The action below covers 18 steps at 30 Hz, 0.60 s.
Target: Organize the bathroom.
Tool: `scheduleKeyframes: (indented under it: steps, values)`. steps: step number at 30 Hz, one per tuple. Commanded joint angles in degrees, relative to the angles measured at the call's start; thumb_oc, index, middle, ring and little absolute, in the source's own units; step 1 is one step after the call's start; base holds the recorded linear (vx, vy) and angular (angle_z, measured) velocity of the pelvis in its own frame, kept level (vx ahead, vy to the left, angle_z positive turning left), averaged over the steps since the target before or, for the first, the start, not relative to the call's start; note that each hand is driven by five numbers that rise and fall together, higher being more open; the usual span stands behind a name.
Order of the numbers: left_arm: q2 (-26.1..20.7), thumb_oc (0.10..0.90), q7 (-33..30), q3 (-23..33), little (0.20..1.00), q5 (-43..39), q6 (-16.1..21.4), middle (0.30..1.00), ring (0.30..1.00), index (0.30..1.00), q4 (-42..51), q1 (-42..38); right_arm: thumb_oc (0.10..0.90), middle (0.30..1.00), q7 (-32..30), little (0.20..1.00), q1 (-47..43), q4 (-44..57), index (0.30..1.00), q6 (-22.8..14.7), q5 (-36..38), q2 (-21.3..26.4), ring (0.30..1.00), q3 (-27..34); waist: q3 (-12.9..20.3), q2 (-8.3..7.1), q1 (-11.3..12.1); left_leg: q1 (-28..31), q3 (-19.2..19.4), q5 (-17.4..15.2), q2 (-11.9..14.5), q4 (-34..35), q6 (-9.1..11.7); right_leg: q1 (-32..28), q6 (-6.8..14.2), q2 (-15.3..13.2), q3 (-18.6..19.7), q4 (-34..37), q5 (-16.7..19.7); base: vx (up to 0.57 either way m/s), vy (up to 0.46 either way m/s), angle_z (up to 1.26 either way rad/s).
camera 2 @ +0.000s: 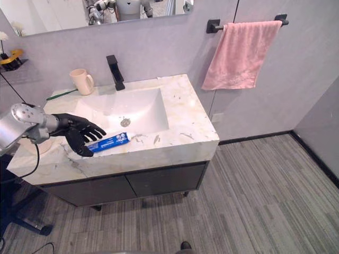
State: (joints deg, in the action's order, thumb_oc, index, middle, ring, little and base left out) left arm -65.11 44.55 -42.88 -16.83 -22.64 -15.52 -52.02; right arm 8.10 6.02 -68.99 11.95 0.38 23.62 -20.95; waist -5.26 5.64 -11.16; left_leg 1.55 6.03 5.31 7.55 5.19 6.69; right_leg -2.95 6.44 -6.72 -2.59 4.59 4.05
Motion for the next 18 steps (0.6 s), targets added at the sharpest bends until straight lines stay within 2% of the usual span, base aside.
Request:
scheduleKeyframes:
  steps: [1, 13, 18]
  values:
    - [-4.8, 0.8, 0.8, 5.7, 0.9, 4.4, 0.7, 0.9, 0.9, 0.9, -2.0, -6.6, 0.8, 0.9, -0.8, 0.9, 1.1, -1.0, 0.9, 0.4, -0.6, 5.2, 0.9, -0.2, -1.4, 1.4, 1.2, 0.7, 3.9, 1.0, 3.8, -0.2, -0.5, 2.5, 1.9, -1.8, -0.7, -2.4, -1.3, 0.0, 0.0, 0.0]
    - [-5.9, 0.8, 1.1, 5.2, 0.9, 5.9, 2.3, 0.9, 0.9, 0.9, -1.1, -5.7, 0.8, 0.9, -7.5, 0.9, 0.8, 3.5, 0.9, -3.6, -1.9, 6.9, 0.9, -0.2, -2.1, 2.26, 0.7, 0.3, 4.0, 0.9, 3.5, -0.2, -0.5, 3.4, 1.9, -2.0, -0.3, -2.9, -1.3, 0.0, 0.0, 0.0]
    - [-6.3, 0.8, -1.9, 5.7, 0.9, 5.8, 3.1, 0.9, 0.9, 0.9, -1.3, -4.9, 0.8, 0.9, -9.5, 0.9, 0.9, 5.6, 0.9, -5.1, -2.7, 7.9, 0.9, 0.1, -2.5, 2.44, 0.4, 0.2, 4.2, 1.0, 3.4, -0.2, -0.6, 3.7, 1.9, -2.1, 0.0, -3.2, -1.4, -0.01, 0.005, 0.0]
